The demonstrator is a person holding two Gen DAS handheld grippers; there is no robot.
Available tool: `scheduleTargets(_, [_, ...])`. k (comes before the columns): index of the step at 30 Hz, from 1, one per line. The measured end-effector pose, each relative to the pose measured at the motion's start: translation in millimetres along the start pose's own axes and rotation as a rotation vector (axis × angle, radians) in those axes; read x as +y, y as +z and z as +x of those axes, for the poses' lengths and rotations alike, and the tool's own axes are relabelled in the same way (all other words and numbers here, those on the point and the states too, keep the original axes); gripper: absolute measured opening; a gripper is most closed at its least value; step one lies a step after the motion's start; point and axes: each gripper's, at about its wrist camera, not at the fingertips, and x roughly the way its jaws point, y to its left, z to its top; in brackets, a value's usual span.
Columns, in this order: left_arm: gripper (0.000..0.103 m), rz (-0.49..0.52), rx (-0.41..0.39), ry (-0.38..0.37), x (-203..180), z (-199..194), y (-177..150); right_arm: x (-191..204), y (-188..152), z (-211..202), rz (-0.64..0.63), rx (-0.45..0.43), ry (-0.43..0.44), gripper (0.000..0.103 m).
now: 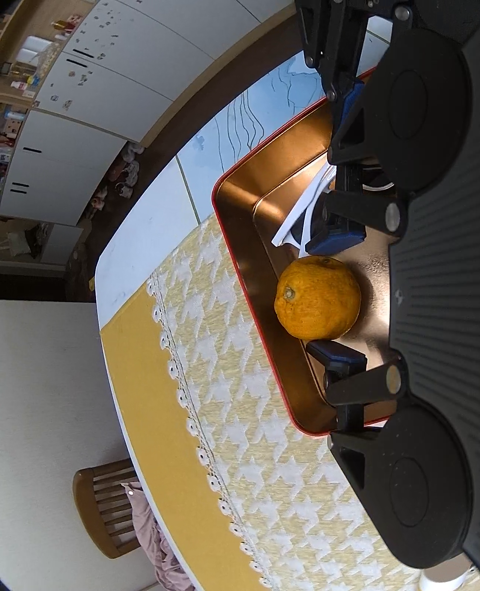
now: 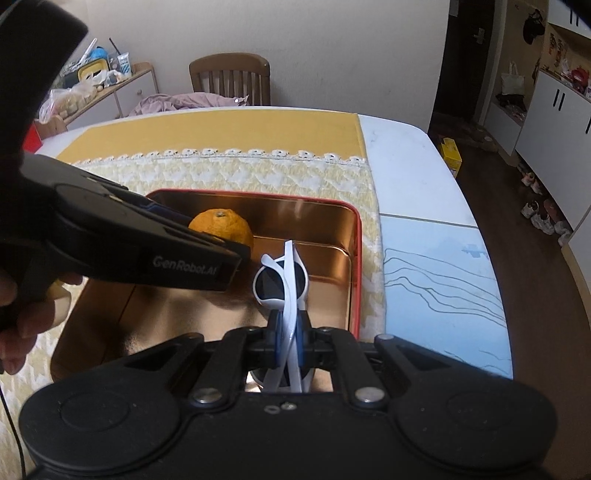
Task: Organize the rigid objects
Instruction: 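Carry the orange and sunglasses into the red tin with both tools, then open both tools to release the orange and sunglasses in the tin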
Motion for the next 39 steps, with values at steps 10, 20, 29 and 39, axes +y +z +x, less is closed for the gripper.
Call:
scheduleTargets(10, [0.05, -0.024, 0.001, -0.003, 5.2, -2.6, 0.1, -3.5, -4.1, -0.6, 0.01, 0.002, 0.017, 0.018])
scheduleTargets(20, [0.051, -0.035, -0.047, -0.031, 6.9, -24.5, -1.3, -5.3, -2.2, -15.7, 0.039, -0.021, 0.044, 0.031])
scheduleTargets(29, [0.058, -0.026, -0.128, -0.037, 11.9, -61.6, -13.9, 0.5, 1.3, -34.8, 0.057, -0.061, 0.057, 0.044])
scheduleTargets(39, [0.066, -0.019, -0.212, -0.059, 34.9, -118.1, -45.1, 24.7, -0.1, -63.4, 0.055, -0.122, 0.075, 0.062])
